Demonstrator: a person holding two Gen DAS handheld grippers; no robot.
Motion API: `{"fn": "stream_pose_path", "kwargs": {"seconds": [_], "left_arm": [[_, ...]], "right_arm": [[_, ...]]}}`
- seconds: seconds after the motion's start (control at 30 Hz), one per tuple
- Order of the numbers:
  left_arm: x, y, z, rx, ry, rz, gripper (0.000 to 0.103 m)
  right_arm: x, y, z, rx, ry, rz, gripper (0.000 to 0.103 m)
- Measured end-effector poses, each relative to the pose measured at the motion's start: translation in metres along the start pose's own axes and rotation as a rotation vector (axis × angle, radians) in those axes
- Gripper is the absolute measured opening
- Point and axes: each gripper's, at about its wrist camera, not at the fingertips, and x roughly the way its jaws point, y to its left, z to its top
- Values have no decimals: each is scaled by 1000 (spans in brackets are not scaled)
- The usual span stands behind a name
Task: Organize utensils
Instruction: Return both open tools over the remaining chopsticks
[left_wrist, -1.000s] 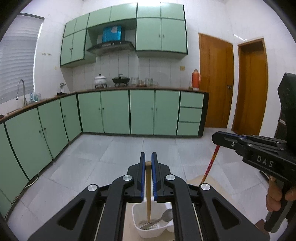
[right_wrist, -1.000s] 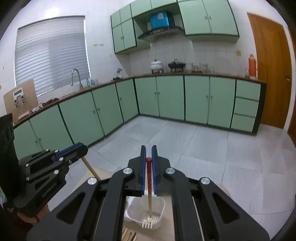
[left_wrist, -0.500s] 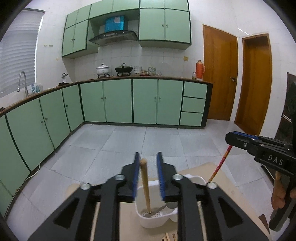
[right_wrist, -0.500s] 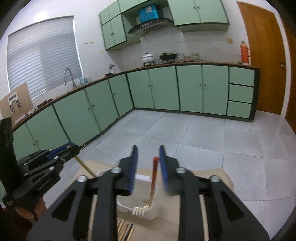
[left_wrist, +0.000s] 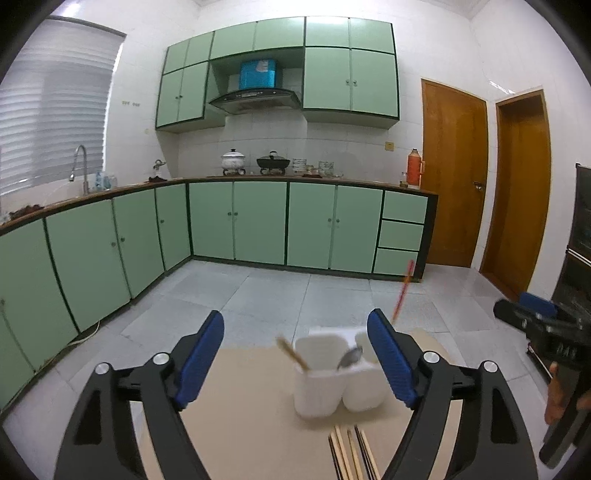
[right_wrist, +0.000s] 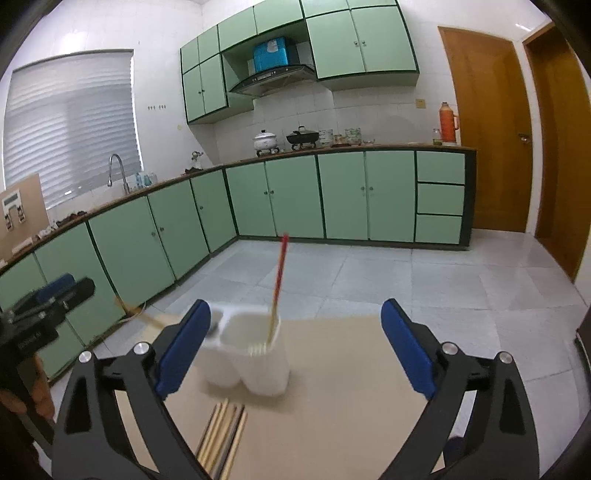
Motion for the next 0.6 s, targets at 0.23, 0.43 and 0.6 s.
{"fn": "stream_pose_path", "kwargs": {"seconds": [0.23,0.43,0.6], "left_arm": [[-28,-5,-58,13,80,25,80],[-43,-10,-116,25,176,24,80],[-51,-10,-152,21,229,26,80]], "right_arm": [[-25,10,-70,5,78,-28,95],[-47,30,-128,-18,73,-93,95],[-57,47,-169,1,102,-107,95]]}}
